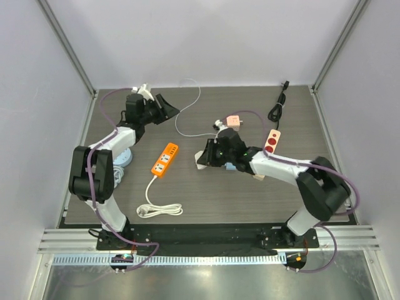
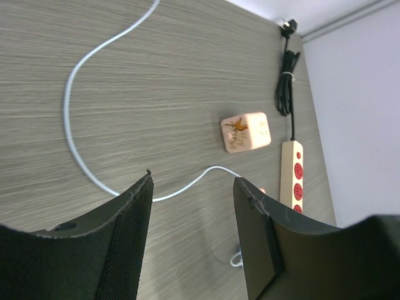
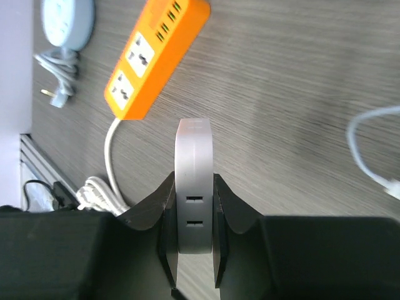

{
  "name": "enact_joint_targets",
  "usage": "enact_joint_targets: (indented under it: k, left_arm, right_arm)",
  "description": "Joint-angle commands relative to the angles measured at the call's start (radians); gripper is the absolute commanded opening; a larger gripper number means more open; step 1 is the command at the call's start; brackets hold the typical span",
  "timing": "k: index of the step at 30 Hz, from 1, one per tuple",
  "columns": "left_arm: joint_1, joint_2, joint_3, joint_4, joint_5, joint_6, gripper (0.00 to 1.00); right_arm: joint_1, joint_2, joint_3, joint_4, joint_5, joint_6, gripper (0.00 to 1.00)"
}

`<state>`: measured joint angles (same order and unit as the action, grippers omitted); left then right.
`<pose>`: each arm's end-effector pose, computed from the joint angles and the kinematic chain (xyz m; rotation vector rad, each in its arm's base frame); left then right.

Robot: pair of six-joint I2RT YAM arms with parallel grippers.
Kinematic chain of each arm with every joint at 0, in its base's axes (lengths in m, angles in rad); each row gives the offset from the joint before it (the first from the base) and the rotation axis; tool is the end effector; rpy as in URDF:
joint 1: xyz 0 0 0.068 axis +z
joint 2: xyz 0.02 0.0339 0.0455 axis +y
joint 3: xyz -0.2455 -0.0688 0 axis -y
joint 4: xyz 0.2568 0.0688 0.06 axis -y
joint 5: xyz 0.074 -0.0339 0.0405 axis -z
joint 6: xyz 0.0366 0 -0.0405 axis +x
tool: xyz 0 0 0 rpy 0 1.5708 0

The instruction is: Pull the plug off the socket

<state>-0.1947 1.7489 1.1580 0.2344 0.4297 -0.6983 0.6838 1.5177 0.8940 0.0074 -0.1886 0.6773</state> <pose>0.4000 -0.0944 0.2244 -0.2051 2.0171 -0.9959 0.2594 0.2202 0.1938 -0.1223 2.3437 0.9351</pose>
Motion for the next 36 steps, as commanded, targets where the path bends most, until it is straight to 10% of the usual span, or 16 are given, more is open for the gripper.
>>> enact_joint_targets:
  k: [1, 12, 36]
  left_arm:
    - [0.012, -0.075, -0.021, 0.105, 0.003, 0.029, 0.56]
    - [0.047, -0.017, -0.054, 0.216, 0.027, -0.049, 0.55]
    - [0.047, 0.021, -0.05, 0.247, 0.06, -0.078, 0.56]
  right_arm:
    - [0.034, 0.105, 0.075, 0.137, 0.024, 0.051, 0.01]
    - [0.066, 0.213, 0.057, 0.184, 0.166, 0.051, 0.08]
    - [0.066, 0.154, 0.026, 0.065, 0.245, 0.031, 0.62]
